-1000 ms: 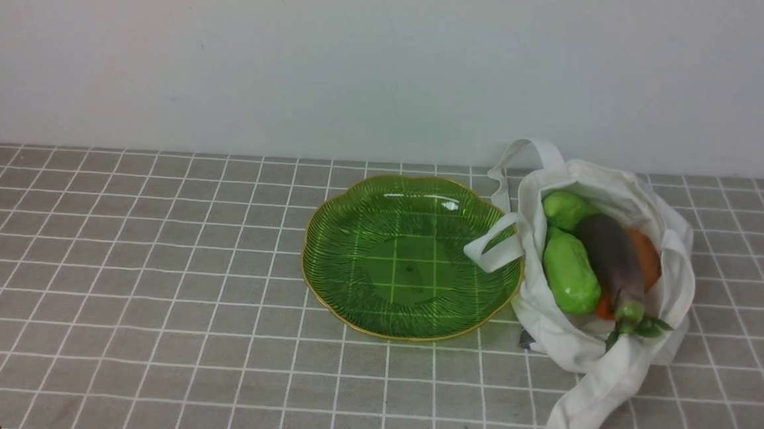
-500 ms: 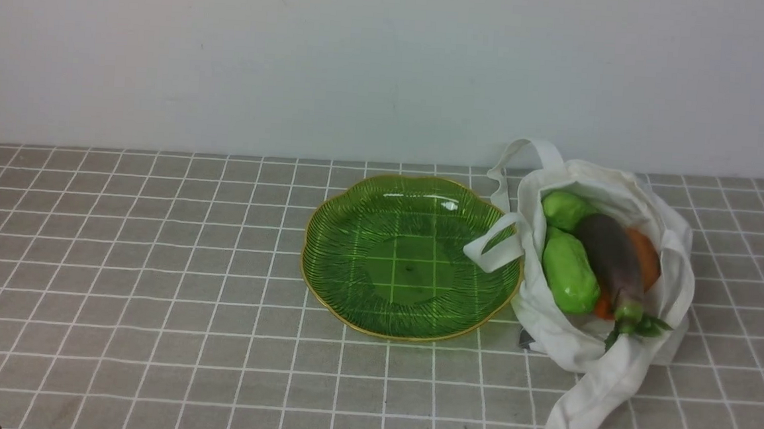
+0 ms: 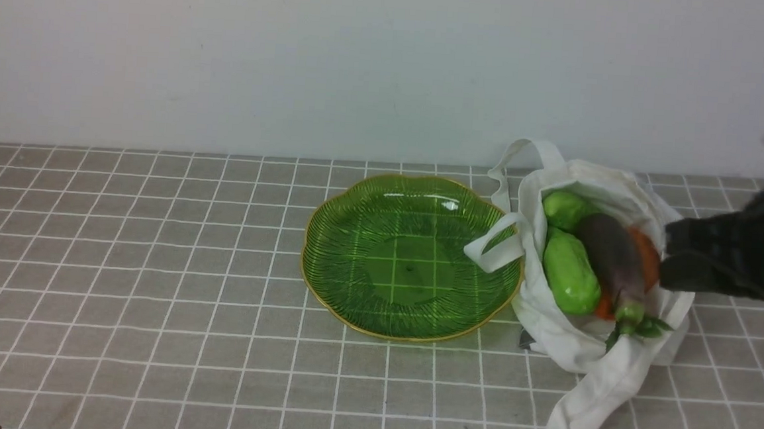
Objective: Take vegetables from bag on grey coffee tablecloth place on plate.
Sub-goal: 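Reach into the white cloth bag and grasp a vegetable inside with the right gripper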
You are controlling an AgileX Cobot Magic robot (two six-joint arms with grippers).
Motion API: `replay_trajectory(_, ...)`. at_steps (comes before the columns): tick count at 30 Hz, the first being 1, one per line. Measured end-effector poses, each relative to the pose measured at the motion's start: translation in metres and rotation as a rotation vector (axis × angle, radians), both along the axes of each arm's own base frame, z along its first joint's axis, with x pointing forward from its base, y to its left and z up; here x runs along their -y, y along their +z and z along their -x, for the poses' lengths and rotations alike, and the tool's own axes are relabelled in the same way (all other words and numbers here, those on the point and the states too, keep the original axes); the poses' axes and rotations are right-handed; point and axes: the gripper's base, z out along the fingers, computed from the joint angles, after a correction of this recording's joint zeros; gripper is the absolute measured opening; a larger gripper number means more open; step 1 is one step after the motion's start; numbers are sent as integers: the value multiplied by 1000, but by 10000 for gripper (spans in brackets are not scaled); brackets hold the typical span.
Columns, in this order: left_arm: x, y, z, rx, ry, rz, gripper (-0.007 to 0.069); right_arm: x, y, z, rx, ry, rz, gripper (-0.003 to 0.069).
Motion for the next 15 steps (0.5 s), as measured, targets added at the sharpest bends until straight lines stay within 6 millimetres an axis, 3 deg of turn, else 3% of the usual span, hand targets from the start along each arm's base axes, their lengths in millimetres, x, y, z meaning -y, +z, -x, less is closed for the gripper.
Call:
replay_trajectory(7,0,0,0,0,0,0,-5,-27,-19,-63,-44,-50,197,141)
replay_trajectory(11,0,0,0,0,0,0,-5,-29,-32,-87,-51,-87,251,210)
replay_trajectory(15,0,0,0,0,0,0,-5,-30,-46,-96,-76,-88,274,298)
